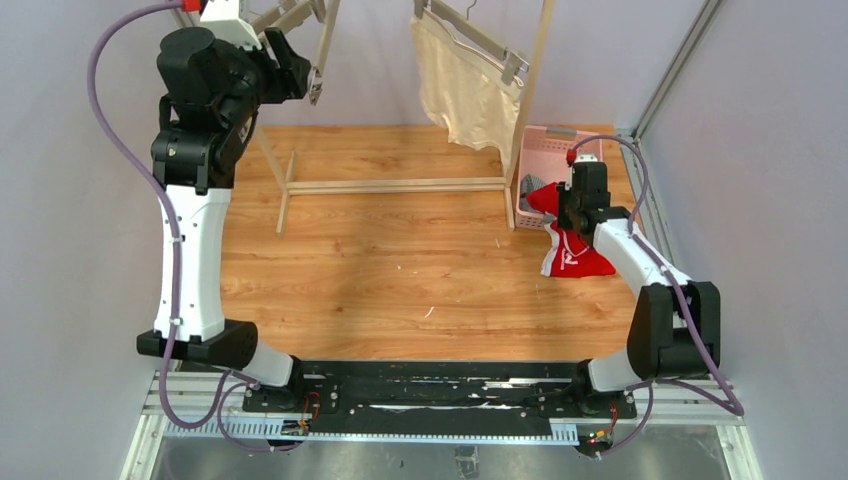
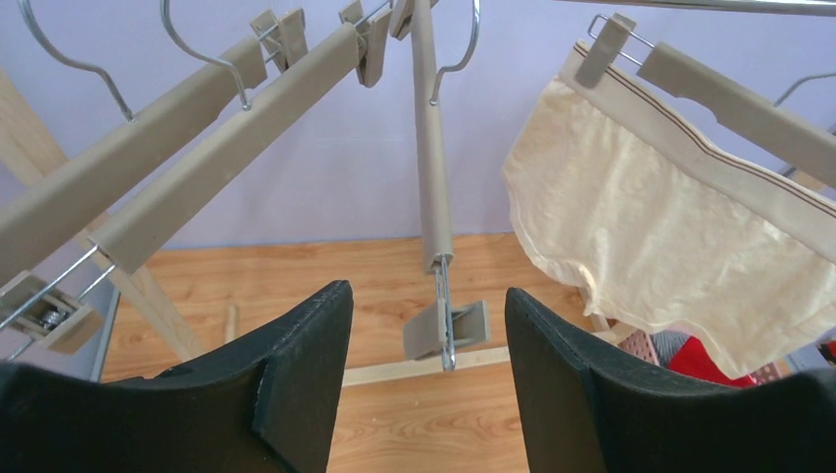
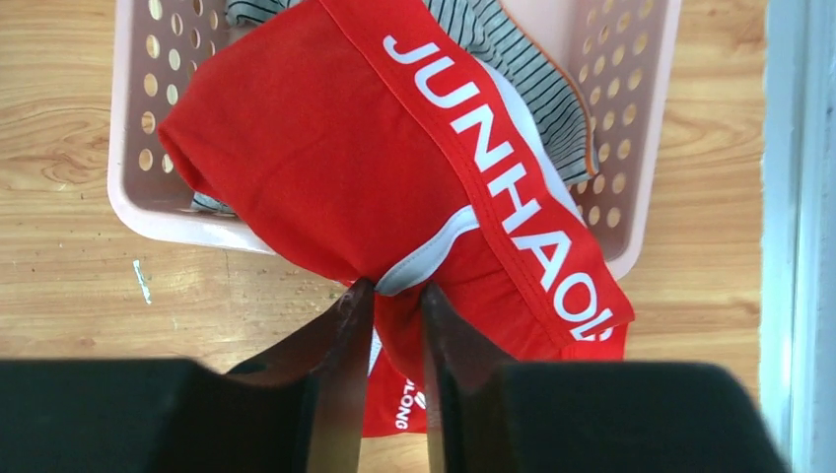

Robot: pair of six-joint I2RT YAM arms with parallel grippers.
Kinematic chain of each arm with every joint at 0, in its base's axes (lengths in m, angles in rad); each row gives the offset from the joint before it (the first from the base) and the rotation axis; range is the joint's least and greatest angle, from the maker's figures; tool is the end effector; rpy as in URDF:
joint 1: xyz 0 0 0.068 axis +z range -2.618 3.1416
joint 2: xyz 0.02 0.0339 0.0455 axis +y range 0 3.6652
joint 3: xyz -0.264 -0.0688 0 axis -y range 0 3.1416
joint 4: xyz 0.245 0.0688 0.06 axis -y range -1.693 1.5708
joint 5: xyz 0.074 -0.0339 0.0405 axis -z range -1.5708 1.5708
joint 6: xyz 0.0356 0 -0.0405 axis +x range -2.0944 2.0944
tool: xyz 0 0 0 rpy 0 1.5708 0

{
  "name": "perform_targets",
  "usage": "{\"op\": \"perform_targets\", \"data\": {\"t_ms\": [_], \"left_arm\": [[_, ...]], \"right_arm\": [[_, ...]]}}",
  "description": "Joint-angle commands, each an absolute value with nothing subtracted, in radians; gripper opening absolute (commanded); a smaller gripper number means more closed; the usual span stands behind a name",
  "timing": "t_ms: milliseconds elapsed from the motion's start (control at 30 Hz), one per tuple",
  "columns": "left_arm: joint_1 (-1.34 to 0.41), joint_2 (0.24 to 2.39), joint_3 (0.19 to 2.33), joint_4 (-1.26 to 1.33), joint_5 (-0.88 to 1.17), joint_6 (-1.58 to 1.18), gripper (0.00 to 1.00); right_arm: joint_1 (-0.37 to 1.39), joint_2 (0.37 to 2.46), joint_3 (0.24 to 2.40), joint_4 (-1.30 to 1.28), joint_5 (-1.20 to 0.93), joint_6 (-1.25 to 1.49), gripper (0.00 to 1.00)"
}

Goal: Remove the underwear clipped to the hanger

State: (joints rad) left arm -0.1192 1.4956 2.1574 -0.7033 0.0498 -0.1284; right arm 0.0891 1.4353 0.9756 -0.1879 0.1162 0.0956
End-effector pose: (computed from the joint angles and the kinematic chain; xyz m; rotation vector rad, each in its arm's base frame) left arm 0.2639 -0.0334 0.5701 0.0312 1.6168 -0.2315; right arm 0.3168 0.0242 0.2542 0.0712 2.2123 -0.0266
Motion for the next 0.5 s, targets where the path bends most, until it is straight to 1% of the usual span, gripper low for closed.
{"op": "perform_targets", "data": {"t_ms": [0,67,100,200,267,367,467], "left_arm": [[-0.114,1.443,2.111,-0.666,0.083,-0.135,0.66],[-0.114,1.421,2.09,-0.662,0.101,-0.143,0.66],[-0.114,1.412,2.083,-0.662,0.114,-0.145,0.66],[-0.125,1.381,2.064,-0.66,0.15,-0.153,0.65],[-0.161,1.363,2.048,-0.662,0.147,-0.135,0.63],[-0.246,1.338,2.023,-0.669,0.107,-0.095,0.61],[-0.346,1.336,2.028,-0.689,0.068,-0.062,0.6]], "right_arm": [[0.071,1.468,1.025,-0.225,0.113,0.106,0.14],[0.071,1.476,1.032,-0.23,0.121,0.106,0.02],[0.068,1.477,1.038,-0.237,0.121,0.107,0.01],[0.067,1.458,1.052,-0.242,0.104,0.106,0.0],[0.067,1.428,1.065,-0.245,0.095,0.103,0.0],[0.067,1.37,1.086,-0.244,0.101,0.089,0.01],[0.067,1.32,1.126,-0.247,0.114,0.072,0.01]]}}
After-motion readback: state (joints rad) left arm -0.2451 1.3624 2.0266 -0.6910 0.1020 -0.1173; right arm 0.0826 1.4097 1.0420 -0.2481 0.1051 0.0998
